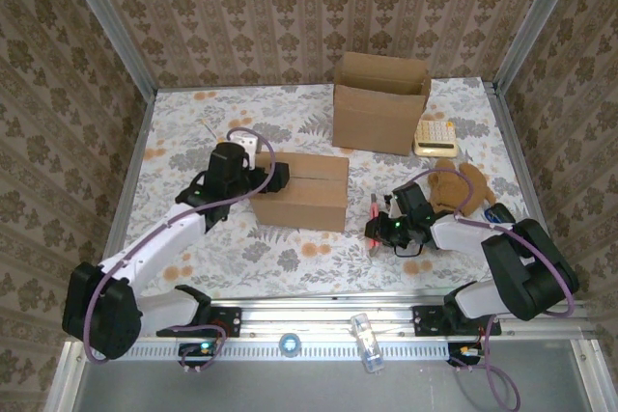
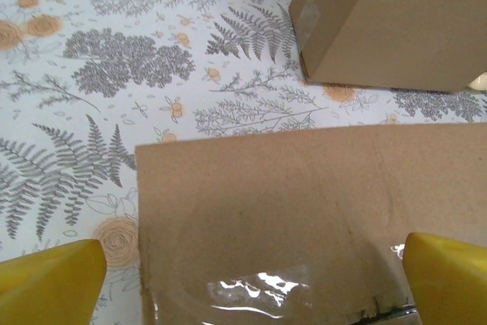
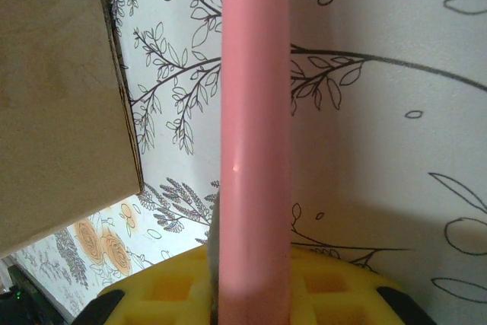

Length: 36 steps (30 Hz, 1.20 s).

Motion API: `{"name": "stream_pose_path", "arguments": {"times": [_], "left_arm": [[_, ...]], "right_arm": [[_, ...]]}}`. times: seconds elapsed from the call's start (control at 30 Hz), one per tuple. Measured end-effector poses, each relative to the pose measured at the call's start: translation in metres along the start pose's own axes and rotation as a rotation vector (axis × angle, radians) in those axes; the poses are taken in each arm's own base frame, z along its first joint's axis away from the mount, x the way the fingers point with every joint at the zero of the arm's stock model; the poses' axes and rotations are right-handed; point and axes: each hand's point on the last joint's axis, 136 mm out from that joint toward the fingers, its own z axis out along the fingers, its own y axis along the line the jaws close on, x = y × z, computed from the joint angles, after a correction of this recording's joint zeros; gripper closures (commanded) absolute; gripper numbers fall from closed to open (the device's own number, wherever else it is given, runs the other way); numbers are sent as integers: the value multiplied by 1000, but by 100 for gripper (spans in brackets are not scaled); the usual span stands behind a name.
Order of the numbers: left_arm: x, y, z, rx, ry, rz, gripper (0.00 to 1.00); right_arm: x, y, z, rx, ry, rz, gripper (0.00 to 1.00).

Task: Unpack the express box

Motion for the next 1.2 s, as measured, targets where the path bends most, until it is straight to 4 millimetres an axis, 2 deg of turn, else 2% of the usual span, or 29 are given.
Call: {"name": "stream_pose_path", "arguments": {"times": [0.13,0.3,0.53,0.6,0.7,0.77,0.87,0.9,0.93,1.0,1.1,1.2], "left_arm": [[-15,-1,-6,-1,-20,13,0],[-36,-6,-17,10,-55,26,0],[-41,-13,-48,41,-71,30,1],[-39,-15,-62,52,-73,26,10],[-34,-17,-87,69,-79,5,31],[-27,-17,-103,77,-76,-12,58],[-3,-13,-118,79,-44,-44,84],[8,-11,-119,77,-20,-59,96],[21,-8,-119,75,3,-75,100],[45,-3,-116,67,55,-105,100],[84,3,-102,61,148,-158,100],[113,5,-90,67,217,-209,100]], "right_arm": [[0,0,0,7,2,4,75],[-2,5,-1,0,1,16,57],[-3,15,-4,-28,-2,19,35],[-4,18,-5,-36,-6,13,29],[-6,18,-10,-27,-30,0,20],[-7,15,-16,-1,-48,-14,15],[-7,7,-26,52,-71,-36,11],[-7,6,-31,68,-78,-47,10],[-8,7,-36,75,-84,-61,10],[-12,14,-48,75,-107,-102,8],[-25,41,-72,37,-162,-188,7],[-40,74,-100,-12,-229,-291,6]]}}
